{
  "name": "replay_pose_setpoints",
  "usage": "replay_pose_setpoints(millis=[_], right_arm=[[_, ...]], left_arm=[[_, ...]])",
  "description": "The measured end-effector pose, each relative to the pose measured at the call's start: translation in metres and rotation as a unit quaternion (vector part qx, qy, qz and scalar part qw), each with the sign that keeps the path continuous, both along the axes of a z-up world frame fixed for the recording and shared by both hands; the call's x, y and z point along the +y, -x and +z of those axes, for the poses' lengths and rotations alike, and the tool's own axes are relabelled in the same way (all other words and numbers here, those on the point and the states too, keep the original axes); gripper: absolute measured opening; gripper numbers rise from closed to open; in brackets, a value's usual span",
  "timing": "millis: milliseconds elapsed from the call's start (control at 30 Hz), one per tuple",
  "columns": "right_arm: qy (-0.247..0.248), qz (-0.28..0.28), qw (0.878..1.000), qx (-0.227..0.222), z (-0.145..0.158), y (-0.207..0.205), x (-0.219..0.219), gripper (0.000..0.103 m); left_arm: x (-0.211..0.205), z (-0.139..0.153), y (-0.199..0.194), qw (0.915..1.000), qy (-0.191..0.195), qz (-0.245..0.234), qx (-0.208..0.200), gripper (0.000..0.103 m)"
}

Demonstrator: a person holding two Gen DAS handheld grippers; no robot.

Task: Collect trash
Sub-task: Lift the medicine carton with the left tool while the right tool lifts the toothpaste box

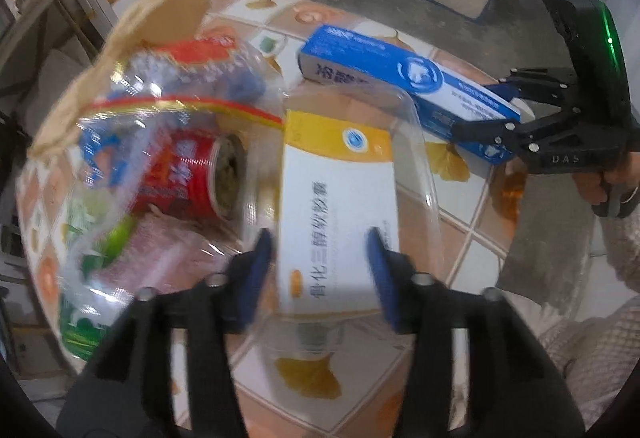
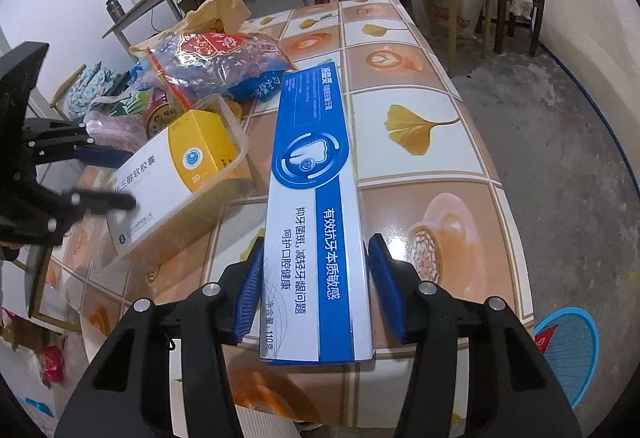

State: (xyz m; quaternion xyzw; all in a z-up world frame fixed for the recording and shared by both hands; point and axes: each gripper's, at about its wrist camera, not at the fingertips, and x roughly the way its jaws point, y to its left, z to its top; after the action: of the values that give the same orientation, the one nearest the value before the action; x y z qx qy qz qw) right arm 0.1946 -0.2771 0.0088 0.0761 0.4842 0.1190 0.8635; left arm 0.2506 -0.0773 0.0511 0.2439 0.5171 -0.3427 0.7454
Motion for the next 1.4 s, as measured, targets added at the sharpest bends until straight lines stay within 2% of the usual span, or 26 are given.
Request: replay_pose_setpoints(millis=[133, 200, 300, 500, 633, 733, 867, 1067, 1300, 1400], right_arm=[[0.000, -0.002, 1.000, -0.001, 0.000, 0.001, 0.000, 0.050], [-0.001, -0.002, 1.000, -0.001, -0.001, 0.001, 0.000, 0.050], [-0.001, -0.002, 1.000, -0.002, -0.001, 0.002, 0.000, 0.050], [-0.003, -0.001, 1.000, -0.003, -0.001, 0.002, 0.000, 0.050], [-0.006, -0.002, 1.000, -0.004, -0.003, 0.001, -0.002, 0.050], [-0.007, -0.002, 1.000, -0.004, -0.003, 0.001, -0.002, 0.050], [-0.008, -0.003, 1.000, -0.005, -0.003, 0.001, -0.002, 0.050], [-0.007, -0.007, 1.000, -0.009, -0.001, 0.002, -0.005, 0.050], [-0.004, -0.014, 1.000, -0.016, 0.004, 0.006, -0.007, 0.050], [-0.005, -0.017, 1.000, -0.022, 0.007, 0.010, -0.008, 0.050]], left_arm=[[-0.006, -0.005, 0.002, 0.9999, -0.001, -0.011, 0.011, 0.063], [-0.009, -0.008, 0.003, 0.9997, -0.014, -0.013, 0.013, 0.064], [-0.015, -0.016, 0.003, 0.9993, -0.024, -0.018, 0.024, 0.073], [-0.023, -0.021, -0.006, 0.9970, -0.032, -0.031, 0.063, 0.072], [-0.022, -0.031, -0.023, 0.9910, -0.020, -0.002, 0.132, 0.069], [-0.022, -0.031, -0.024, 0.9919, -0.015, 0.005, 0.126, 0.068], [-0.020, -0.025, -0.015, 0.9958, -0.020, 0.003, 0.089, 0.067], [-0.015, -0.010, -0.004, 0.9983, -0.009, 0.011, 0.057, 0.067], [-0.005, 0.019, 0.004, 0.9988, 0.037, 0.028, 0.013, 0.067], [0.004, 0.027, 0.008, 0.9973, 0.059, 0.043, 0.011, 0.067]])
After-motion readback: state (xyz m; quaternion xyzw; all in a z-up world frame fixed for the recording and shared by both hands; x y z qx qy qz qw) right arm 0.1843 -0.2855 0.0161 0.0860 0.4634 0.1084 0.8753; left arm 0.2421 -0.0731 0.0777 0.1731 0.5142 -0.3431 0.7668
